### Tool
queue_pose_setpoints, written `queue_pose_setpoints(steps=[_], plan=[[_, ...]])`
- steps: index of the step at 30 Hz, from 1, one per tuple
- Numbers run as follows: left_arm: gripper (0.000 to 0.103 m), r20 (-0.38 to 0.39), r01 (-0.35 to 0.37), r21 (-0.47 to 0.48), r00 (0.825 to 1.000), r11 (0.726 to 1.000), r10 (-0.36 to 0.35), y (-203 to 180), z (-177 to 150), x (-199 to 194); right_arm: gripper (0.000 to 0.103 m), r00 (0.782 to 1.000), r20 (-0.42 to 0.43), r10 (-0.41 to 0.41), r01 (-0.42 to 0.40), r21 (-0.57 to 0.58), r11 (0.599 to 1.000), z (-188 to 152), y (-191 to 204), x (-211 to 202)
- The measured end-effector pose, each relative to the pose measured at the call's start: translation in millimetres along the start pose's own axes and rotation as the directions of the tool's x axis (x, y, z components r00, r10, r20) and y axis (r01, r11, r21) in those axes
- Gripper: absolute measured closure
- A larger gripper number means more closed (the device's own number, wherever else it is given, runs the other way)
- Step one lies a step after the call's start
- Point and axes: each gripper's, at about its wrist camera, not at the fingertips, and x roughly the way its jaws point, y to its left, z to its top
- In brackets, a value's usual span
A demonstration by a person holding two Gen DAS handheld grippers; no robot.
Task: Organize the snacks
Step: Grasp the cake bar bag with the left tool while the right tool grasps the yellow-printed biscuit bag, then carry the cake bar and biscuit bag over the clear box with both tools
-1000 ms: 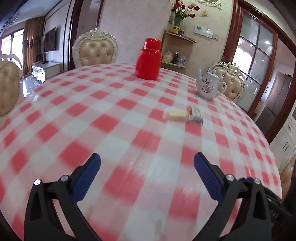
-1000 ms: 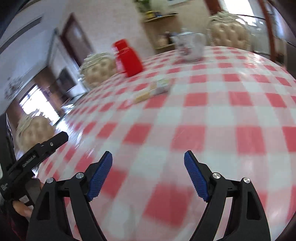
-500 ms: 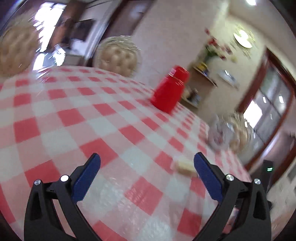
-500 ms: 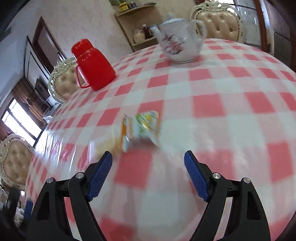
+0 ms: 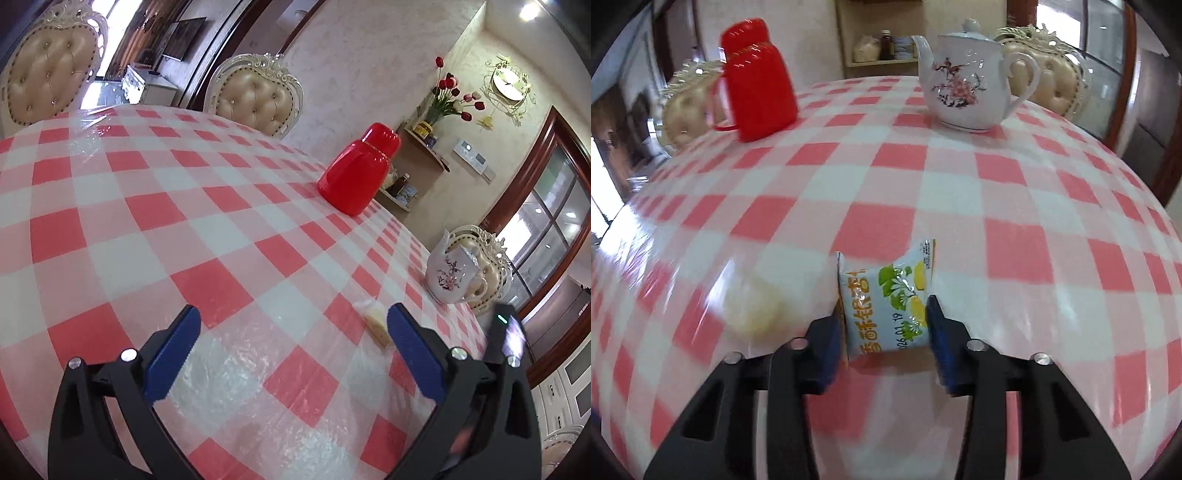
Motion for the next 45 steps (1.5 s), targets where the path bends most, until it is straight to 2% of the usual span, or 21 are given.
queue_pose_setpoints(steps=[1, 4, 5, 7, 10, 14, 16, 20, 22, 24, 26, 27, 29, 30, 31, 32, 33, 34, 38, 45], plan=[[0.002, -0.012, 0.003, 0.008, 1.0, 1.0, -0.003, -1, -1, 2, 0.064, 1.0, 0.013, 0.006, -0.006, -0.003, 1.0, -8, -5, -12], [0.002, -0.045, 0.021, 0.045, 0.999, 0.999, -0.019, -6, -4, 6, 0.064, 0.993, 0.044, 0.113, -0.114, 0.018, 0.993, -32, -28, -53], [0.002, -0.058, 0.03, 0.061, 0.998, 0.998, -0.026, -10, -5, 7, 0.064, 0.983, 0.062, 0.175, -0.178, 0.048, 0.983, -40, -39, -68], [0.002, -0.106, 0.066, 0.084, 0.993, 0.994, -0.057, -17, -11, 12, 0.064, 0.964, 0.093, 0.248, -0.255, 0.087, 0.963, -52, -50, -88], [0.002, -0.161, 0.098, 0.144, 0.984, 0.985, -0.074, -33, -24, 17, 0.064, 0.945, 0.124, 0.304, -0.317, 0.104, 0.943, -69, -57, -107], [0.002, -0.196, 0.142, 0.248, 0.976, 0.958, -0.094, -62, -43, 23, 0.064, 0.928, 0.11, 0.357, -0.372, 0.172, 0.912, -79, -65, -107], [0.002, -0.21, 0.118, 0.241, 0.975, 0.963, -0.067, -77, -43, 42, 0.064, 0.918, 0.128, 0.375, -0.395, 0.211, 0.894, -77, -70, -108], [0.002, -0.228, 0.022, 0.13, 0.974, 0.991, 0.009, -100, -30, 89, 0.064, 0.935, 0.189, 0.3, -0.344, 0.276, 0.898, -74, -88, -113], [0.002, -0.243, -0.064, 0.11, 0.966, 0.992, 0.089, -114, -24, 119, 0.064, 0.942, 0.205, 0.266, -0.32, 0.302, 0.898, -72, -98, -113], [0.002, -0.262, -0.117, 0.102, 0.955, 0.988, 0.14, -126, -22, 145, 0.063, 0.944, 0.213, 0.253, -0.311, 0.31, 0.898, -69, -103, -112], [0.002, -0.278, -0.171, 0.148, 0.938, 0.974, 0.207, -138, -24, 165, 0.063, 0.937, 0.21, 0.279, -0.335, 0.316, 0.888, -68, -103, -111], [0.002, -0.263, -0.199, 0.205, 0.932, 0.958, 0.25, -146, -27, 170, 0.063, 0.934, 0.212, 0.289, -0.345, 0.317, 0.883, -68, -104, -113], [0.002, -0.269, -0.197, 0.339, 0.917, 0.92, 0.295, -159, -35, 181, 0.063, 0.927, 0.215, 0.308, -0.364, 0.31, 0.878, -68, -102, -115], [0.003, -0.263, -0.198, 0.372, 0.915, 0.907, 0.307, -160, -38, 181, 0.063, 0.924, 0.22, 0.314, -0.371, 0.307, 0.877, -67, -102, -117], [0.017, -0.255, -0.204, 0.386, 0.914, 0.9, 0.316, -160, -38, 179, 0.063, 0.923, 0.223, 0.313, -0.371, 0.305, 0.877, -67, -101, -118], [0.052, -0.24, -0.201, 0.407, 0.918, 0.891, 0.317, -161, -39, 176, 0.063, 0.924, 0.224, 0.31, -0.368, 0.304, 0.879, -68, -101, -119], [0.063, -0.244, -0.165, 0.431, 0.925, 0.887, 0.291, -162, -40, 174, 0.063, 0.927, 0.224, 0.3, -0.36, 0.307, 0.881, -69, -102, -119], [0.067, -0.273, -0.113, 0.447, 0.927, 0.887, 0.256, -162, -41, 171, 0.063, 0.93, 0.223, 0.29, -0.35, 0.311, 0.883, -69, -104, -118], [0.067, -0.298, -0.016, 0.463, 0.939, 0.886, 0.172, -151, -50, 150, 0.063, 0.942, 0.193, 0.273, -0.325, 0.329, 0.887, -71, -109, -107], [0.067, -0.306, 0.028, 0.456, 0.943, 0.889, 0.128, -124, -68, 91, 0.063, 0.949, 0.172, 0.263, -0.306, 0.316, 0.898, -76, -109, -100]])
